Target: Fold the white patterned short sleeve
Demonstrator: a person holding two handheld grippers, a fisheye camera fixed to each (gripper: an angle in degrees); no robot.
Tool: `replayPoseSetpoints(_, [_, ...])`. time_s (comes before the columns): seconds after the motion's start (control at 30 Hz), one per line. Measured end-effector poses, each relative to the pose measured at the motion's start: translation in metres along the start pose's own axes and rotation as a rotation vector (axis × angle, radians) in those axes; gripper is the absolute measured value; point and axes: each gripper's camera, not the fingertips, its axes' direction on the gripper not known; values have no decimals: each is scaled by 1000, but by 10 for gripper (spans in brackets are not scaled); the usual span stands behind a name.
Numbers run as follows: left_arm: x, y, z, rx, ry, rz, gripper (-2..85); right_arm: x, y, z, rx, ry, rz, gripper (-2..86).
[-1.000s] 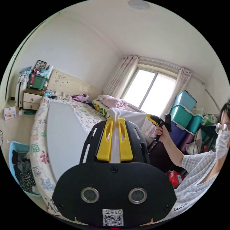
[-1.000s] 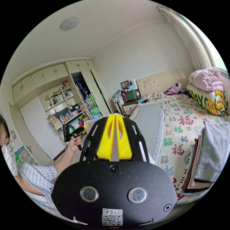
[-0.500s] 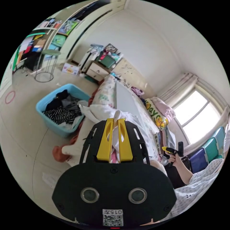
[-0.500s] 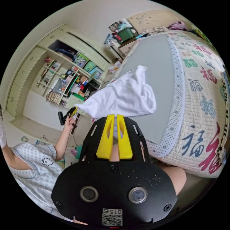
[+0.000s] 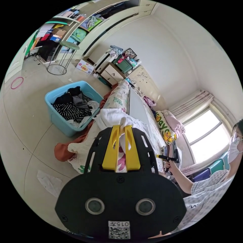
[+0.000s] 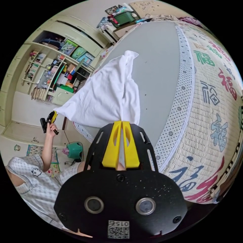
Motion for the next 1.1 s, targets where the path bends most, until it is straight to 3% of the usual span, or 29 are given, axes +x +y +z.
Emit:
replayPoseSetpoints(0.13, [8, -6, -6, -23, 6, 55, 16, 3, 11, -30, 48, -70, 58, 6])
replayPoseSetpoints(0.3, [7, 5, -13, -77, 6, 95, 19, 7, 50, -40, 56, -20, 113, 20])
replayPoseSetpoints(0.43, [-5, 11, -12, -83, 19, 45, 21, 21, 59, -56, 186, -21, 217, 104])
replayPoseSetpoints(0.63, [-12, 3, -6, -74, 43, -1, 19, 11, 18, -21, 29, -46, 177, 135])
replayPoseSetpoints(0.83, [-7, -12, 1, -95, 28, 19, 20, -11, 0, -10, -13, 133, 135, 102])
replayPoseSetpoints(1.0, [-2, -27, 9, -105, 23, 52, 21, -18, 1, -15, 25, 128, 97, 77])
replayPoseSetpoints(1.1, [-4, -36, 17, -109, 42, 43, 18, -1, -6, 2, -53, 42, 134, 81])
